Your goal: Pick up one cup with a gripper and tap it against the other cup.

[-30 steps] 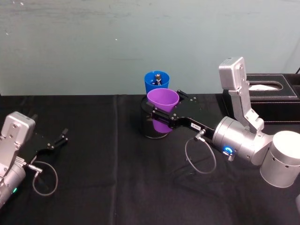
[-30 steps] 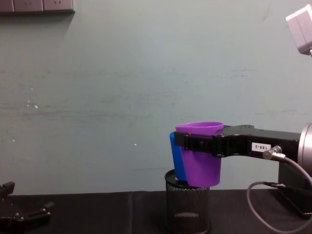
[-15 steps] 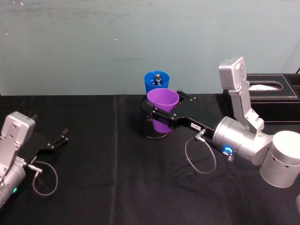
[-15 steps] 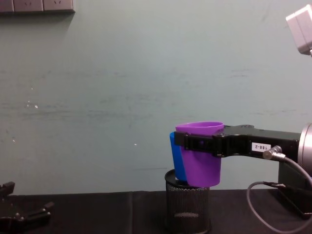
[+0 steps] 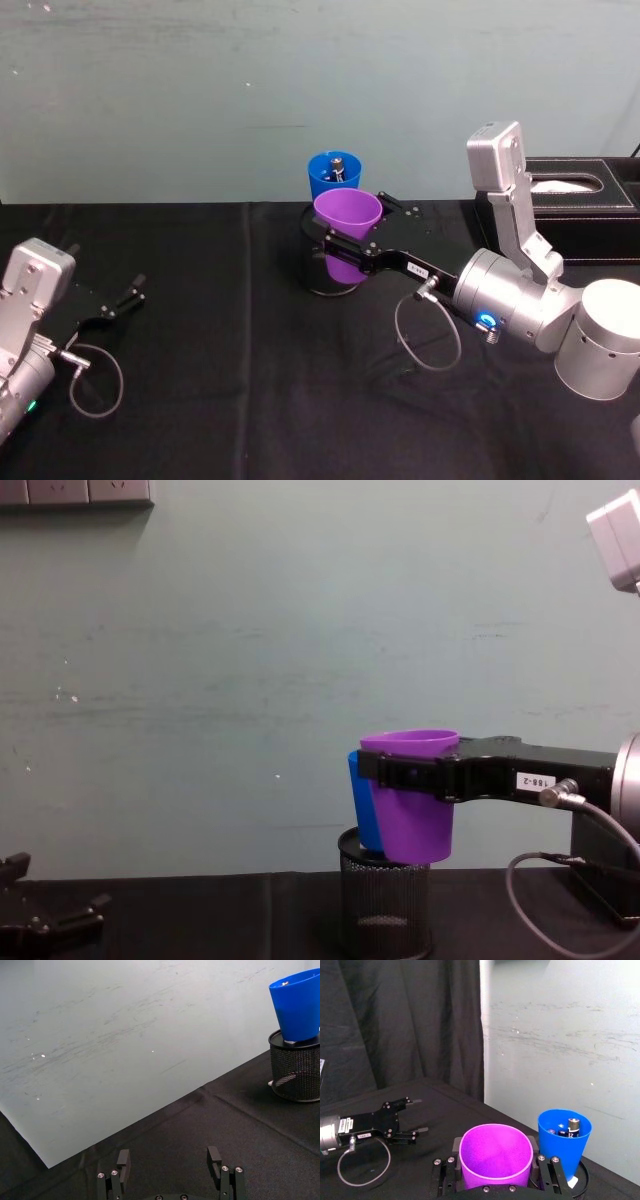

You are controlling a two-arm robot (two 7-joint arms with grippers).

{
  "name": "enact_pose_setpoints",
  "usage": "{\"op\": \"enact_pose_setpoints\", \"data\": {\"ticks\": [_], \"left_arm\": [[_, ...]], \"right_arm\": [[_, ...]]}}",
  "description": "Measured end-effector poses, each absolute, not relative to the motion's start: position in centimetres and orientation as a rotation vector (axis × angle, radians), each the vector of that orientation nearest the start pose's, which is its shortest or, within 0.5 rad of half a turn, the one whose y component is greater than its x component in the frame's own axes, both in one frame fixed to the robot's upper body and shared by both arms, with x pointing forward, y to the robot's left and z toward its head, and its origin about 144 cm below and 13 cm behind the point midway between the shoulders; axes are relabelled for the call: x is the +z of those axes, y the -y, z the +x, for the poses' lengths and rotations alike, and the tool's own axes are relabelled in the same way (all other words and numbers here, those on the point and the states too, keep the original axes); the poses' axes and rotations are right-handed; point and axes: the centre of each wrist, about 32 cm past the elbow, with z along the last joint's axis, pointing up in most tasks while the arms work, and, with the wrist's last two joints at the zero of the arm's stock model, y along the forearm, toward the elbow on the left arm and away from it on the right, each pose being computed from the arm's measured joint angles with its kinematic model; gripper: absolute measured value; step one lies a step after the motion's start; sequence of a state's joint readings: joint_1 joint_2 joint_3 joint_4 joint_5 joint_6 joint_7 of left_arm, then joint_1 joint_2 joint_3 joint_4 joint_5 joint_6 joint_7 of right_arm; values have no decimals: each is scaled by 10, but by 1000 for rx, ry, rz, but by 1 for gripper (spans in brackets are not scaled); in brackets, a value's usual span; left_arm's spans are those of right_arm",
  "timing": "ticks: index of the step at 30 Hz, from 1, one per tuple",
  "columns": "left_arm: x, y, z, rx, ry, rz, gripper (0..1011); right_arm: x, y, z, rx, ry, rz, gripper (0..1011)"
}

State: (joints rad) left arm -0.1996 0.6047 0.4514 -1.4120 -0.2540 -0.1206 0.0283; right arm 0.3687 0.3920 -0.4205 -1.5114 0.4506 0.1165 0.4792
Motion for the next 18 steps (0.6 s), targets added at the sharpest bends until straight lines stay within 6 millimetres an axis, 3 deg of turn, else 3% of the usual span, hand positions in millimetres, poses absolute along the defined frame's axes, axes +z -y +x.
{"op": "enact_pose_setpoints", "data": {"ticks": [18], "left_arm": [[1140,-310,489,1248,285,304,1000]], "right_arm": [[1226,225,534,-732,43,-24,735]]}}
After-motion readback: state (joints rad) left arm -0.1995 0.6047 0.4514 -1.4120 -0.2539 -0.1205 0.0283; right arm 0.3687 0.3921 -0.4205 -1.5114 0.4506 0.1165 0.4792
